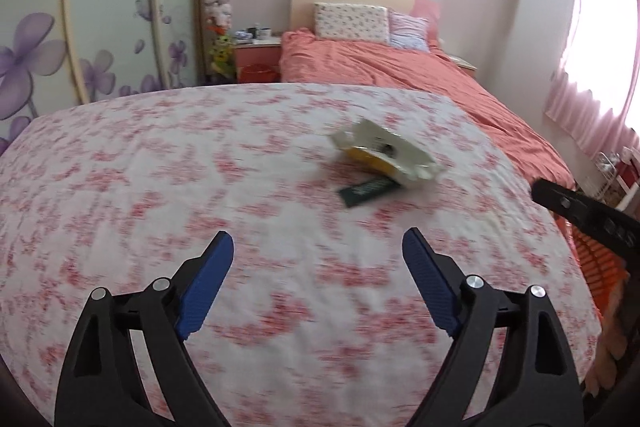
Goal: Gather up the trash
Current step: 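Move both open tools back over the bed toward the white snack packet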
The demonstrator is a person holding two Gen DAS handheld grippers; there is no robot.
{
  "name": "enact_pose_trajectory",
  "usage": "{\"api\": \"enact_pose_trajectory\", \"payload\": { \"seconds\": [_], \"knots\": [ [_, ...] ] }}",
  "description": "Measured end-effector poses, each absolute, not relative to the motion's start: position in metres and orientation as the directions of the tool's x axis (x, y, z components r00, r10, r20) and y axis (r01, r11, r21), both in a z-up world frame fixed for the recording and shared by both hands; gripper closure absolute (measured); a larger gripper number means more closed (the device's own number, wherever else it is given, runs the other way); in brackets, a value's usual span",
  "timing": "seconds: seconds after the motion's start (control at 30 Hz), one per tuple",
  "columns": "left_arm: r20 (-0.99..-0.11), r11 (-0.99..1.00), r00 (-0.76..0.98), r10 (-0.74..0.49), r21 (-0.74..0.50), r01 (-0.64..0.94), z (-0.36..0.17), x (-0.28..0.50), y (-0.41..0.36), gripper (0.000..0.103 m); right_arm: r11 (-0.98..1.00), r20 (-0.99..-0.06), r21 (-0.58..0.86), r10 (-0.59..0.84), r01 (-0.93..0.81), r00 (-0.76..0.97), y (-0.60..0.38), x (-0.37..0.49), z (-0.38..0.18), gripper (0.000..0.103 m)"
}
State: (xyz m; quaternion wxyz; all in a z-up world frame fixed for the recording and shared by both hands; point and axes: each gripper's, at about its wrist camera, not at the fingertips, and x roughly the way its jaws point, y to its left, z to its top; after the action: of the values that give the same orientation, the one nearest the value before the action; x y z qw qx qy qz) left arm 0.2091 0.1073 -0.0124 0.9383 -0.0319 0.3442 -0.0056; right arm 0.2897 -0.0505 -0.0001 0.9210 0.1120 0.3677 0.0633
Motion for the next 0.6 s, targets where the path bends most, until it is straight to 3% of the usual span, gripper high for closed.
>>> {"api": "enact_pose_trajectory", "payload": {
  "seconds": [0.47, 0.6],
  "knots": [
    [-0.654, 0.99, 0.756, -0.038, -0.125, -0.058, -0.018, 0.215, 0.165, 0.017, 0.964, -0.785, 0.26, 0.178, 0.055, 0.593, 0.001, 0.363, -0.048, 0.06],
    [-0.661, 0.989, 0.749, -0.047, -0.135, -0.056, -0.022, 0.217, 0.169, 0.017, 0.952, -0.8, 0.299, 0.219, 0.056, 0.558, -0.001, 0.367, -0.062, 0.085]
  ]
}}
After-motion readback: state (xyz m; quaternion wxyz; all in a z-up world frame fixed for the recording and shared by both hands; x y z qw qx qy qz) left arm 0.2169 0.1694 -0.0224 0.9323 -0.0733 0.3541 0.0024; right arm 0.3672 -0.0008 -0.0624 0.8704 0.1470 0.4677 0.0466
